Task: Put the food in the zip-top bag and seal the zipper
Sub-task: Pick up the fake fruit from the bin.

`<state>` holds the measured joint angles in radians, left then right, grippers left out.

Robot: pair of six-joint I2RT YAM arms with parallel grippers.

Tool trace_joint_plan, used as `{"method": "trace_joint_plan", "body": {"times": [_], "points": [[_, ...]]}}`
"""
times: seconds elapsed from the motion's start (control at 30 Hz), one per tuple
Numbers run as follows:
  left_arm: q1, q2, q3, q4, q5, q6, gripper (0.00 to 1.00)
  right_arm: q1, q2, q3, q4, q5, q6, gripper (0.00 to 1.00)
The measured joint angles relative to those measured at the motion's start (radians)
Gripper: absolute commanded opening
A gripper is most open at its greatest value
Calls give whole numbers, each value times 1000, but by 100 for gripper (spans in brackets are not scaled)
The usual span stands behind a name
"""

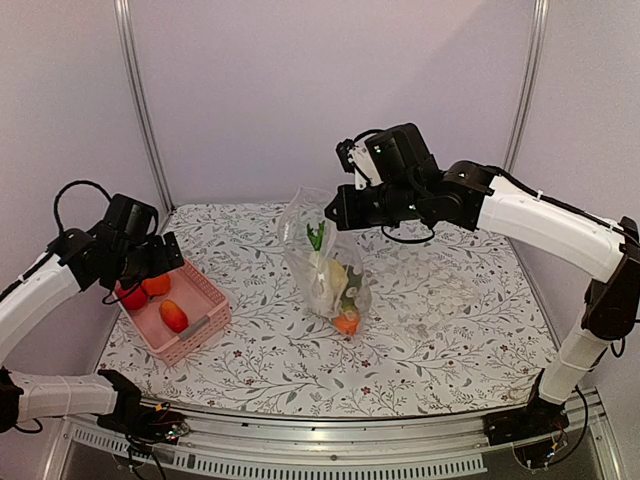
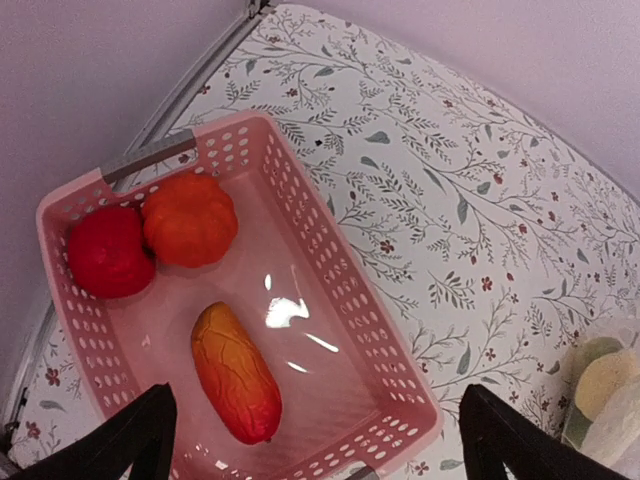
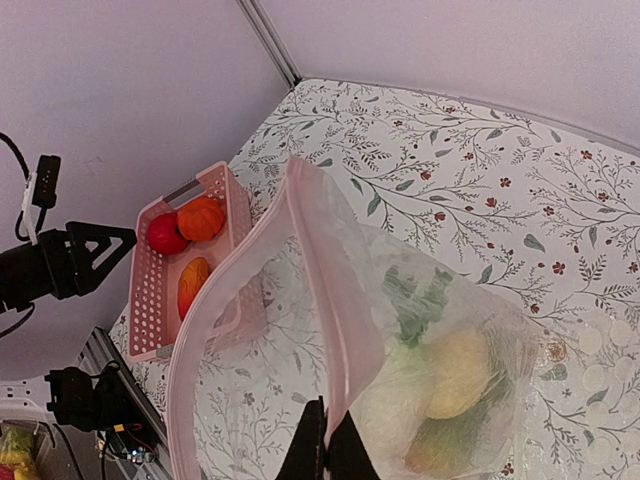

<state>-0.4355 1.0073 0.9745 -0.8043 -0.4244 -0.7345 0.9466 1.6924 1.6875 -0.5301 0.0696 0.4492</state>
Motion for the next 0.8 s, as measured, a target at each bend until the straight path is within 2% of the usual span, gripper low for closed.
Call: {"method": "trace_joint_plan", "body": {"times": [0.13, 0.33, 0.5, 0.8], "points": [[28, -70, -138, 8, -5, -99, 97, 0, 0, 0, 0, 0, 0, 0], [88, -70, -261, 54, 25, -178, 93, 0, 0, 0, 0, 0, 0, 0], [153, -60, -332, 107, 82, -206, 85, 0, 0, 0, 0, 0, 0, 0], [245, 21, -415, 225, 234, -196, 78, 0, 0, 0, 0, 0, 0, 0]]}}
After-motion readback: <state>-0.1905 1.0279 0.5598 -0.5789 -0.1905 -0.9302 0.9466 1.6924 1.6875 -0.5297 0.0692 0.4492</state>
